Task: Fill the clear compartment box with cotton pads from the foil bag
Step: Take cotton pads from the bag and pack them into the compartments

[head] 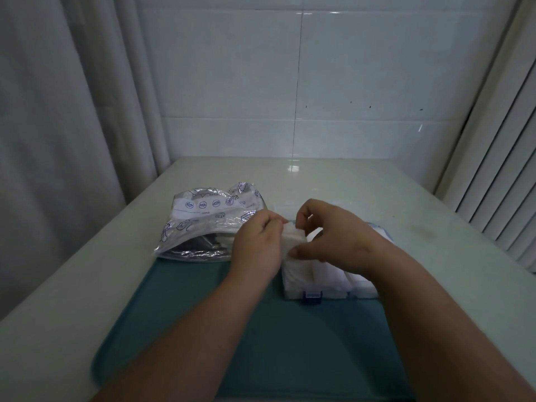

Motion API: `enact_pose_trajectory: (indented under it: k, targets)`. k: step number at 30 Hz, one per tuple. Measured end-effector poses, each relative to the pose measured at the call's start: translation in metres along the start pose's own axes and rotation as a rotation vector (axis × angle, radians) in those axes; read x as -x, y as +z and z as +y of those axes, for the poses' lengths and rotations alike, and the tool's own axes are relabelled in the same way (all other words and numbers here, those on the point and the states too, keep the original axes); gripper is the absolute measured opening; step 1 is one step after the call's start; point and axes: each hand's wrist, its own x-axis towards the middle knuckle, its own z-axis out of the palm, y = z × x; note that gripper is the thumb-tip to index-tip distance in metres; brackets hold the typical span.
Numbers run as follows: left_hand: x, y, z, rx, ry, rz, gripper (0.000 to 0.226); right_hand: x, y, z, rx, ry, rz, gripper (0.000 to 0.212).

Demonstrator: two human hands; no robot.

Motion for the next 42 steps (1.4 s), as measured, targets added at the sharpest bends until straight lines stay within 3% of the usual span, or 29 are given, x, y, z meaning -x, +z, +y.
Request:
enact_pose_trajectory:
  k: [14,19,23,27,30,32,42]
  targets:
    - [0.001,0.001,-0.002,-0.059,-0.055,-0.089,0.013,-0.002,0.002,0.003,-0.05,0.018,-0.006,0.029]
    - [0.006,-0.001,0.009,0.133,-0.142,-0.054,0.021,-0.002,0.001,0.001,0.003,0.032,-0.021,0.041]
    - [0.005,-0.005,0.013,0.248,-0.248,-0.063,0.019,-0.001,-0.001,0.0,-0.024,0.04,-0.016,0.035]
    - [0.004,-0.01,0.013,0.207,-0.169,-0.094,0.008,-0.001,-0.001,-0.001,-0.032,0.067,-0.006,0.034]
    - [0.004,-0.013,0.009,0.105,-0.067,-0.157,0.027,-0.001,-0.003,-0.001,-0.026,0.081,0.003,0.037]
    - [0.004,-0.014,0.008,0.061,-0.025,-0.159,0.025,0.0,-0.004,-0.001,-0.043,0.076,0.004,0.035]
    - [0.002,-0.015,0.007,-0.02,-0.034,-0.143,0.018,0.0,-0.003,0.002,-0.097,0.072,-0.037,0.017]
